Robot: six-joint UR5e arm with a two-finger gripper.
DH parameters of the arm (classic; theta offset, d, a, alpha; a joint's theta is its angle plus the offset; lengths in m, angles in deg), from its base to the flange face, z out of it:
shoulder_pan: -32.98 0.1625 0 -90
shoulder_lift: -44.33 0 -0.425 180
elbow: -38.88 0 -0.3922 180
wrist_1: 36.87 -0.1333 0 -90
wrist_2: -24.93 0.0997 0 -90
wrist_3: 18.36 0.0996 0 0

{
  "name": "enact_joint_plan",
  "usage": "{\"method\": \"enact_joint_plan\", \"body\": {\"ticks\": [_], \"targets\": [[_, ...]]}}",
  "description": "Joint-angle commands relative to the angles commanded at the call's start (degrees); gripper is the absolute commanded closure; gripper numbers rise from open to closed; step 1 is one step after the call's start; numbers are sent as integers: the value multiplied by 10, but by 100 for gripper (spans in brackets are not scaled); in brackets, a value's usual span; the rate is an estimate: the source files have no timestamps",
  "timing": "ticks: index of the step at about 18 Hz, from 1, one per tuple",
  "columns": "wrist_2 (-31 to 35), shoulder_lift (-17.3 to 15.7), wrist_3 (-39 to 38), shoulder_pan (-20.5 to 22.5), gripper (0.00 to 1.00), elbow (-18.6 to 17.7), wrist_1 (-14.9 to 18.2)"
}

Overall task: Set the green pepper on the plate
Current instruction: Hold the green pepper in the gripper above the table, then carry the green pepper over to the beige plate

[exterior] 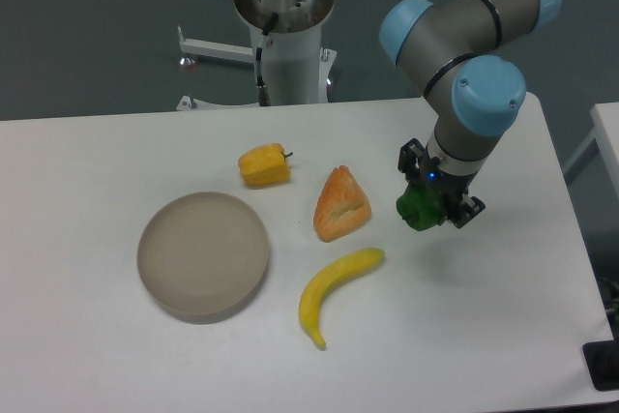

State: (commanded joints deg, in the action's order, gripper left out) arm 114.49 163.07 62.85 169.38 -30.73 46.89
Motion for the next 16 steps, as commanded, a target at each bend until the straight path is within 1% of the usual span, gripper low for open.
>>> {"method": "enact_joint_plan", "body": {"ticks": [6, 8, 10, 11, 12, 15, 16], "targets": [[2, -1, -15, -9, 75, 4, 3], [-3, -7, -40, -43, 75, 2, 3], [-8, -15, -46, -71, 75, 1, 3], [-11, -18, -63, -88, 75, -3, 4], [-16, -19, -111, -117, 75, -4, 3], [-33, -17, -177, -165, 76, -14, 2], [-49, -15, -202, -188, 76, -23, 2]]}}
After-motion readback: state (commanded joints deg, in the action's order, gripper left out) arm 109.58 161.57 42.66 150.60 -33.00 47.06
